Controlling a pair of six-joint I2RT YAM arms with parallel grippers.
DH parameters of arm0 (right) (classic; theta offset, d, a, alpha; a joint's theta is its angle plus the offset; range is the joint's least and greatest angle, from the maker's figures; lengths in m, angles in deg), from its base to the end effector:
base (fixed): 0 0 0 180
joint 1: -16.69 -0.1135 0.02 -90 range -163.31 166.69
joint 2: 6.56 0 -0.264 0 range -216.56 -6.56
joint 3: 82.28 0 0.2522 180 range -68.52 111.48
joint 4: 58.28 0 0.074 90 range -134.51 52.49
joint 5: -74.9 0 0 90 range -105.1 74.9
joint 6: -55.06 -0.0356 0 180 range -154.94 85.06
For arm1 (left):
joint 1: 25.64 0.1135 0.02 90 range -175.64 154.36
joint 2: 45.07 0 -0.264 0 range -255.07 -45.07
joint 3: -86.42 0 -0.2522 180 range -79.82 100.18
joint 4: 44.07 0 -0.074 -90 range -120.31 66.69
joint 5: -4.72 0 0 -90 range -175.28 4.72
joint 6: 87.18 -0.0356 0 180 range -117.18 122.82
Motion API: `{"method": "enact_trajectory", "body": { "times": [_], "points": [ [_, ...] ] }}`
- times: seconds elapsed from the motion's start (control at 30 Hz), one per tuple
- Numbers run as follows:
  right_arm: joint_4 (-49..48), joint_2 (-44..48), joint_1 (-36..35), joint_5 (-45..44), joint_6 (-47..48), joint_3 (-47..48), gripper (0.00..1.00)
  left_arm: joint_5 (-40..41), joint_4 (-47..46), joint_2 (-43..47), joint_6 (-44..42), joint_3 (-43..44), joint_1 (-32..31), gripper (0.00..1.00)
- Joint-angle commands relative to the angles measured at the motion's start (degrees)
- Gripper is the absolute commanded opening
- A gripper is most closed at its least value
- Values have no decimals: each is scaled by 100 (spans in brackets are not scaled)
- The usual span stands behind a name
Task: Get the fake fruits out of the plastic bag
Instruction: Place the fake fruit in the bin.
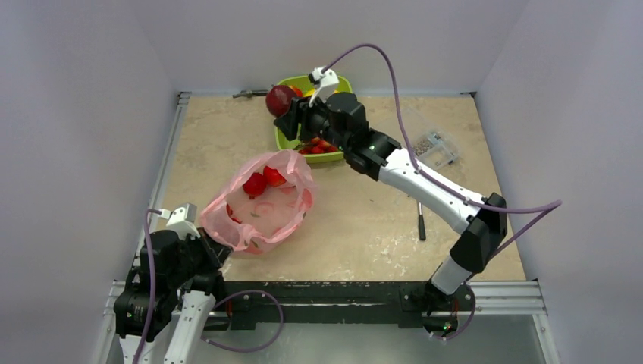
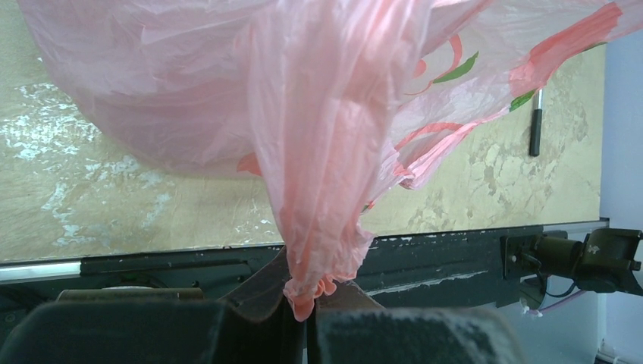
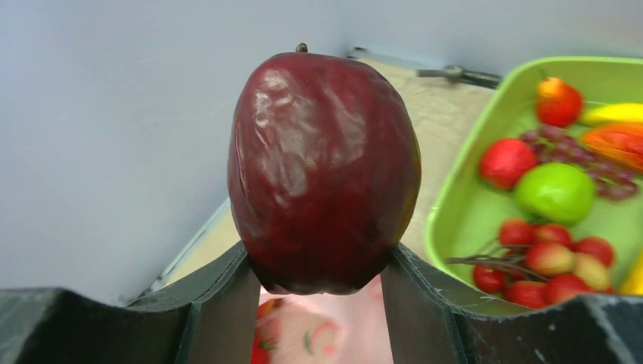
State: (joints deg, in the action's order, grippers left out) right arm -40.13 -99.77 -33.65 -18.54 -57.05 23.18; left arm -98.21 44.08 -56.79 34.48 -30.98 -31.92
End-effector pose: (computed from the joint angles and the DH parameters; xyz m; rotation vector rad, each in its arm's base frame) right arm 0.2507 0.2990 0.4193 -0.3818 1.7131 0.8927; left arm 0.0062 -0.0087 0.2970 -0.3741 2.2412 -0.6086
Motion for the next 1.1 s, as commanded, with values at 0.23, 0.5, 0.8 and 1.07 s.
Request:
{"method": "enact_trajectory", "body": {
  "times": [0.23, 0.5, 0.8, 1.07],
  "points": [
    [395, -1191, 1399, -490, 59, 751, 0, -181, -231, -91, -164, -26, 13, 0],
    [1502, -2799, 2222, -29, -434, 2090, 0, -112, -192, -34, -105, -17, 5, 0],
    [1543, -3345, 2454, 221, -392, 2149, 21, -187, -183, -40, -101, -13, 9, 0],
    [1607, -3511, 2479, 326, -185, 2168, 59, -229, -182, -31, -103, -32, 9, 0]
  ]
}}
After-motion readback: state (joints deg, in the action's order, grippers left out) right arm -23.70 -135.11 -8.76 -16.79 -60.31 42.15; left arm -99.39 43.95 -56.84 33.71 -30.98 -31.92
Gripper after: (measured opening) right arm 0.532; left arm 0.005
